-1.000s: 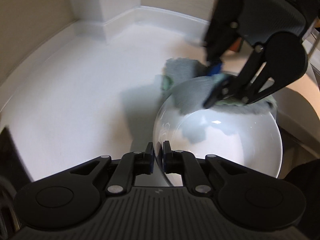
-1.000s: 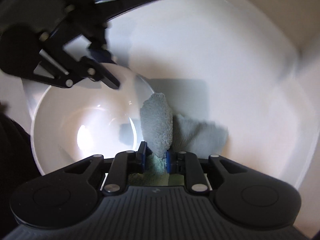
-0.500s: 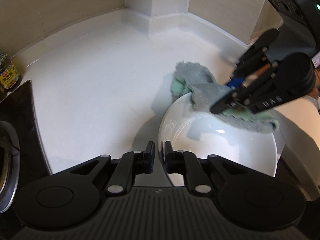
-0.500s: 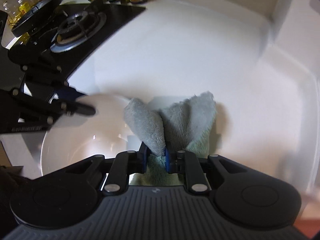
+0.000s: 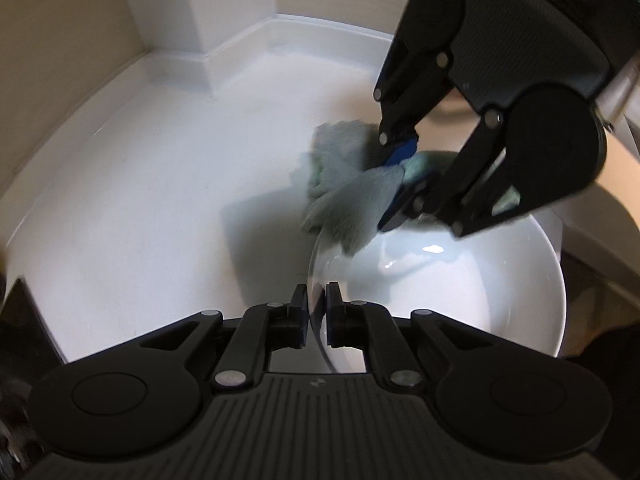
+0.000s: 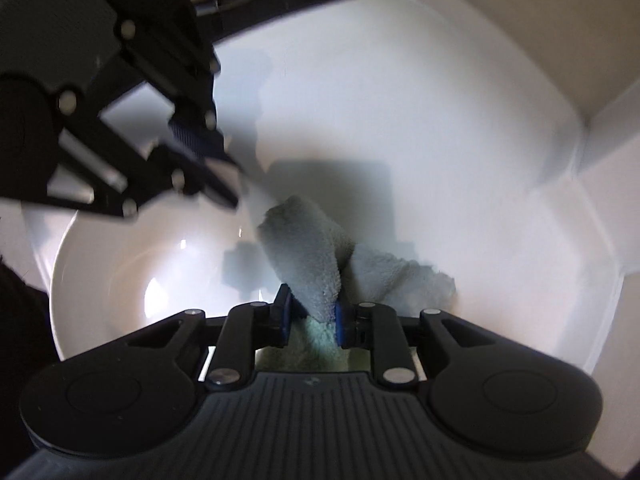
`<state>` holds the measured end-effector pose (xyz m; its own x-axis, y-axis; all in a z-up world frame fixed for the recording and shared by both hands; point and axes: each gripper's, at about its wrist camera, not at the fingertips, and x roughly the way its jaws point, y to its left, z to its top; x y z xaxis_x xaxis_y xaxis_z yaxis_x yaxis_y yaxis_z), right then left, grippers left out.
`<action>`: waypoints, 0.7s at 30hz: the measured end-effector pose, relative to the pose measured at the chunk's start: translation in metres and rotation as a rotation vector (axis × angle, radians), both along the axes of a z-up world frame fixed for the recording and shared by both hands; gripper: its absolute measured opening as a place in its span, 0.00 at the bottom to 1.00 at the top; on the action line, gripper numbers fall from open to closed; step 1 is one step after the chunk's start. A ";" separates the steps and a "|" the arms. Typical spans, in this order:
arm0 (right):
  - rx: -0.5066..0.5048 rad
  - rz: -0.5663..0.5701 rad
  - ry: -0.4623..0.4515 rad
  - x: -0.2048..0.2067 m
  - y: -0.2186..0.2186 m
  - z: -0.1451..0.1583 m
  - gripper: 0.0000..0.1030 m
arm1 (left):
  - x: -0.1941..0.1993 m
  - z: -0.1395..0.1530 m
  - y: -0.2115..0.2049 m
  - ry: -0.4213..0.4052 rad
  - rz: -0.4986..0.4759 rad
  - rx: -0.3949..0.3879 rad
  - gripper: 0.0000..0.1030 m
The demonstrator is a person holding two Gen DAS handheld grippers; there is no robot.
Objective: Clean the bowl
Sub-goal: 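Keep wiping the bowl interior with the towel in the right gripper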
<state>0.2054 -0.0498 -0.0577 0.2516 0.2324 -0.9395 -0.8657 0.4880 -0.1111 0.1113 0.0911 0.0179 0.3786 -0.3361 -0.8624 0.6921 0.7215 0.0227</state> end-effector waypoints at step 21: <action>0.041 -0.036 0.067 -0.002 -0.039 0.008 0.15 | -0.020 0.000 -0.009 -0.025 -0.202 0.066 0.09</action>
<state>0.2033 -0.0888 -0.0493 0.1978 0.2632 -0.9443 -0.8524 0.5218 -0.0331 0.0908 0.0825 0.0178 0.3308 -0.3502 -0.8763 0.8213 0.5642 0.0845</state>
